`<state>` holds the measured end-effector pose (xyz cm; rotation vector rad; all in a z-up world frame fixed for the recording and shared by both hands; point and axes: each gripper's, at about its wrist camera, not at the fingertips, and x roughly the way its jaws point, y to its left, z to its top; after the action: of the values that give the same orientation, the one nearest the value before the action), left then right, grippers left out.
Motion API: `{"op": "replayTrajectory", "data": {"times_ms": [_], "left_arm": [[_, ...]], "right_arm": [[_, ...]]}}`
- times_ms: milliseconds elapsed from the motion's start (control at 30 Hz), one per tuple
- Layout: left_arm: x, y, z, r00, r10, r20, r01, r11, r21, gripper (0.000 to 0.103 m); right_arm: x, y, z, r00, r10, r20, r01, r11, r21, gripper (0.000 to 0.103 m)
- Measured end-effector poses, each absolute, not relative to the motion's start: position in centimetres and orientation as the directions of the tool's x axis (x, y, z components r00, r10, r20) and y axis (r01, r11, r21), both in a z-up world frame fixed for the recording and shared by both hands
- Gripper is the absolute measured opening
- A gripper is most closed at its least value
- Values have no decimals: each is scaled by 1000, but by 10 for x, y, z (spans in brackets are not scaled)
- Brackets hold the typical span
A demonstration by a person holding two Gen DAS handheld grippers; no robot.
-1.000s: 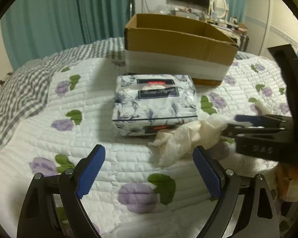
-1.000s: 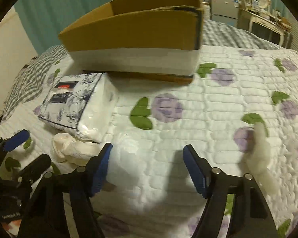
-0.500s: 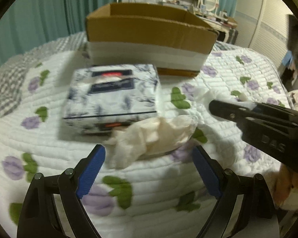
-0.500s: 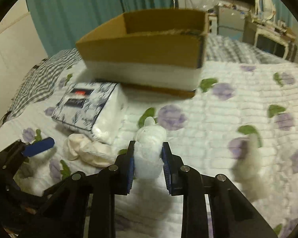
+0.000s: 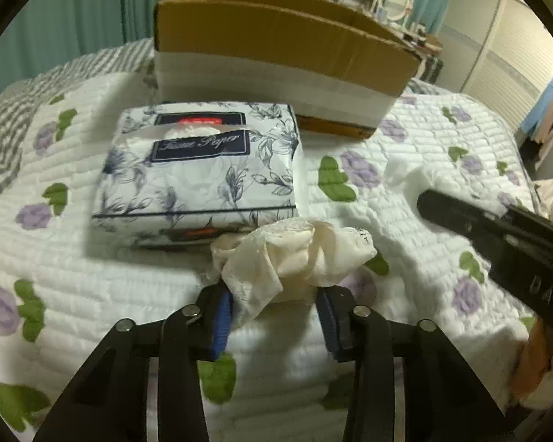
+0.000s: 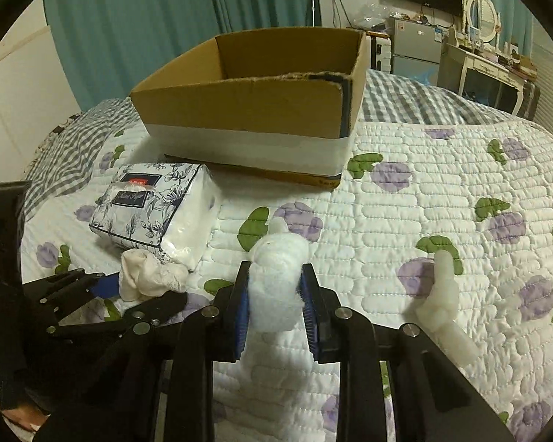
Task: Organize soft objects
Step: 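Drop the cream cloth and white sock into the box, opening both tools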
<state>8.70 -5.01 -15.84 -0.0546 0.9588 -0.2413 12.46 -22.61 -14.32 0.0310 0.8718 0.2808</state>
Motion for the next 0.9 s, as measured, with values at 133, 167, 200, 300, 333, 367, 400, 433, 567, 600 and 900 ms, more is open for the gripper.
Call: {"op": "replayTrajectory", "data": {"times_ms": [133,167,200,300,333,367,400,433,567,600,900], "left_arm": [[70,-43,-145,570,-232,-788,186,971,-150,31],[66,-42,-139,578,-233,-782,189,971,-150,31],[63,-40,-135,587,-235,-775,191,970,-150,31],[51,-36,-115,622,-242,-744,202,968,-147,31],[47,-35,-106,636,-243,-733,206,968,-142,31],[45,-34,-99,647,-244,-722,210,968,-139,31],[44,-33,-92,656,-248,-713,215,967,-138,31],[44,-32,-85,665,-249,-704,219,966,-136,31],[52,-32,-50,709,-233,-666,222,970,-102,31],[56,-33,-43,714,-230,-662,228,969,-90,31],[140,-52,9,790,-223,-571,264,964,-12,31]], "right_arm": [[115,-231,-133,627,259,-734,-223,963,150,25],[112,-231,-130,632,260,-730,-223,963,150,25],[109,-231,-126,638,261,-725,-224,963,150,25],[100,-230,-113,655,263,-709,-232,962,143,25],[97,-230,-109,661,263,-703,-234,962,139,25],[94,-229,-105,666,264,-698,-238,962,137,25],[90,-229,-99,671,267,-691,-243,961,136,25],[88,-229,-95,675,272,-686,-247,959,137,25],[86,-227,-70,697,286,-657,-269,954,130,25],[89,-226,-60,705,289,-647,-278,953,123,25],[147,-221,8,763,300,-572,-320,945,67,25]]}}
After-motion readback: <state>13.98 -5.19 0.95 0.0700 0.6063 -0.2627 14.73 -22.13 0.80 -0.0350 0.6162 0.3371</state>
